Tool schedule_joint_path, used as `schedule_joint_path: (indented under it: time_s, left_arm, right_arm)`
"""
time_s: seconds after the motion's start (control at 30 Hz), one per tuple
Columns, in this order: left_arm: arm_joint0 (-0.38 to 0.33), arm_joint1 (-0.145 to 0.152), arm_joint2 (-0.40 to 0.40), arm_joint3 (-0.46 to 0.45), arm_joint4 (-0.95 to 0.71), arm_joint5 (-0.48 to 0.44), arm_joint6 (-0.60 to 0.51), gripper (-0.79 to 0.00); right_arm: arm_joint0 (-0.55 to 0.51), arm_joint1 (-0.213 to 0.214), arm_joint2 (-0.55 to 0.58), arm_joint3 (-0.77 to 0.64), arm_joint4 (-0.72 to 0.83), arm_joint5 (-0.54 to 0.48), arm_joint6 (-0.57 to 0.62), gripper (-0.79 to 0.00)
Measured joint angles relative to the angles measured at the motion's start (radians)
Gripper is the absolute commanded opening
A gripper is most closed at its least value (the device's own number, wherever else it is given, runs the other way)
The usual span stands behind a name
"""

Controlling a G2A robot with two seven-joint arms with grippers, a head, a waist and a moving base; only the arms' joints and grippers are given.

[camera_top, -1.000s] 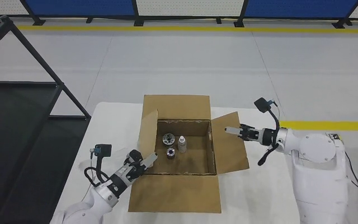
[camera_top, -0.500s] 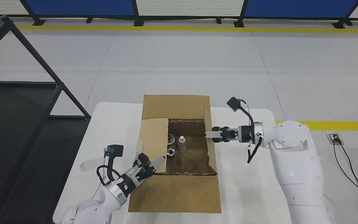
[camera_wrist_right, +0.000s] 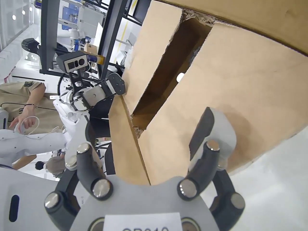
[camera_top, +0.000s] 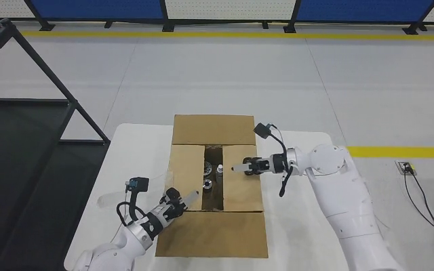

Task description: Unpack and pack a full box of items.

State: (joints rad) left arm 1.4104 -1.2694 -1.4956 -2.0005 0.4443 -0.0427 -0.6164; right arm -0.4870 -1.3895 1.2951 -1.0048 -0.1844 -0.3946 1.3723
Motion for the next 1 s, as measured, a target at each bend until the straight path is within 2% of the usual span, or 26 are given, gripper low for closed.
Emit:
schedule_joint_path:
  time_s: [0.37, 1.0]
  left_arm:
    - [0.012, 0.008, 0.005, -0.005, 0.001, -0.001, 0.011, 0.0]
    - [0.011, 0.013, 0.02, 0.001, -0.007, 0.043, 0.086, 0.0]
  right_arm:
    - [-0.06, 0.02, -0.049, -0.111, -0.07, -0.059, -0.054, 0.0]
    - [-0.124, 0.05, -0.1, -0.236, -0.127, 0.006, -0.119, 0.0]
